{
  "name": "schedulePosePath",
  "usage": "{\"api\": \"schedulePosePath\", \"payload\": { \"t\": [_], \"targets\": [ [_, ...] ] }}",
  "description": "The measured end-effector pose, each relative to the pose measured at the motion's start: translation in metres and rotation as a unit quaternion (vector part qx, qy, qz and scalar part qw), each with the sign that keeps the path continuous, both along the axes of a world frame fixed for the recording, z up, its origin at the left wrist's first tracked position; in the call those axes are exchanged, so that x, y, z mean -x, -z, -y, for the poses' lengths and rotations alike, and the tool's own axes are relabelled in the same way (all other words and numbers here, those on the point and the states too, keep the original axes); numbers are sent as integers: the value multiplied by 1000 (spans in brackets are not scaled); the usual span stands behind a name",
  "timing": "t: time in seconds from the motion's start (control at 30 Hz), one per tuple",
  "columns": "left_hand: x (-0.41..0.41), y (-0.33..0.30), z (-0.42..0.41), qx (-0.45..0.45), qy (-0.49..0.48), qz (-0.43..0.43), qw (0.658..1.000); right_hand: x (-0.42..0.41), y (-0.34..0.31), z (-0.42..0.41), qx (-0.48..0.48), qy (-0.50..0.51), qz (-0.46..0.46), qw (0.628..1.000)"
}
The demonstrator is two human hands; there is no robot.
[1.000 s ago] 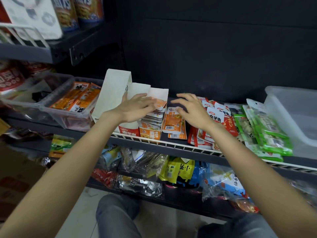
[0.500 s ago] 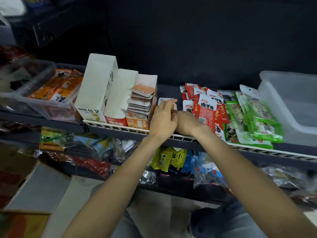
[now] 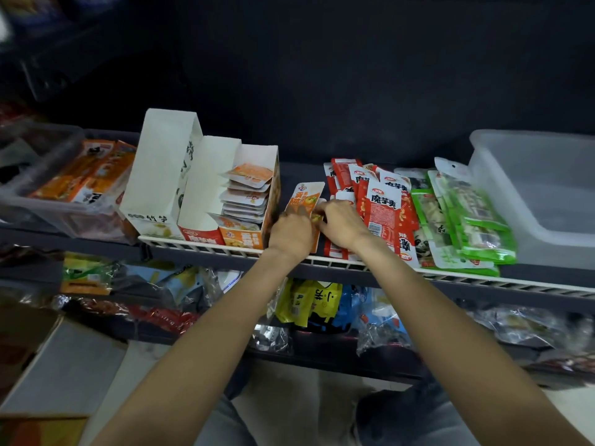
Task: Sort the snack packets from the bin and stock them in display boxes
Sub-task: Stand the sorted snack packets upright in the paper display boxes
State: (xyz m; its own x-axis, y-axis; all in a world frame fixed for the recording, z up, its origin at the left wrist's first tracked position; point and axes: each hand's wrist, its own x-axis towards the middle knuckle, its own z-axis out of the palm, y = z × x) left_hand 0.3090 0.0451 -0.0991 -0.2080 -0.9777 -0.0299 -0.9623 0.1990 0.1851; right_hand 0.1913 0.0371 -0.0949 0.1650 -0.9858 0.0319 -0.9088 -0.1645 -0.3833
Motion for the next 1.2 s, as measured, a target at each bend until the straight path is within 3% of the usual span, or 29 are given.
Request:
{"api": "schedulePosePath", "payload": {
  "t": [0.13, 0.23, 0.33, 0.4, 0.43, 0.63, 0.73, 0.83, 0.93, 1.0, 1.07, 1.2],
  "targets": [
    [2, -16, -4, 54, 6, 0, 999, 0, -2, -1, -3, -7, 30, 1000],
    [1, -35, -10, 95, -29, -137, 986, 4, -15, -8, 28, 37, 150, 988],
    [-2, -57, -23, 90, -34, -391, 915, 9, -48, -23, 74, 104, 388, 913],
    [-6, -73, -32, 77, -8, -490, 868, 7, -71, -35, 71, 105, 514, 848],
    [-10, -82, -35, 79, 4, -511, 856, 4, -81, -38, 73, 100, 539, 833],
    [-69, -125, -19, 210, 55, -442, 871, -23, -117, -23, 58, 38, 574, 816],
    [-112, -126, -6, 224, 13, -443, 868, -37, -119, -6, 89, 37, 588, 803],
    [-148, -109, 5, 176, -6, -339, 924, -50, -111, 12, 141, 63, 548, 822],
    [-162, -90, 8, 105, 31, -282, 953, -63, -98, 22, 209, 9, 418, 884],
    [-163, -82, 8, 94, 47, -258, 960, -68, -87, 23, 259, -70, 279, 922],
    [-163, -78, 9, 106, 53, -263, 958, -70, -79, 23, 316, -110, 154, 930],
    [-161, -75, 12, 157, 41, -265, 950, -70, -82, 26, 359, -72, 59, 929]
  ]
}}
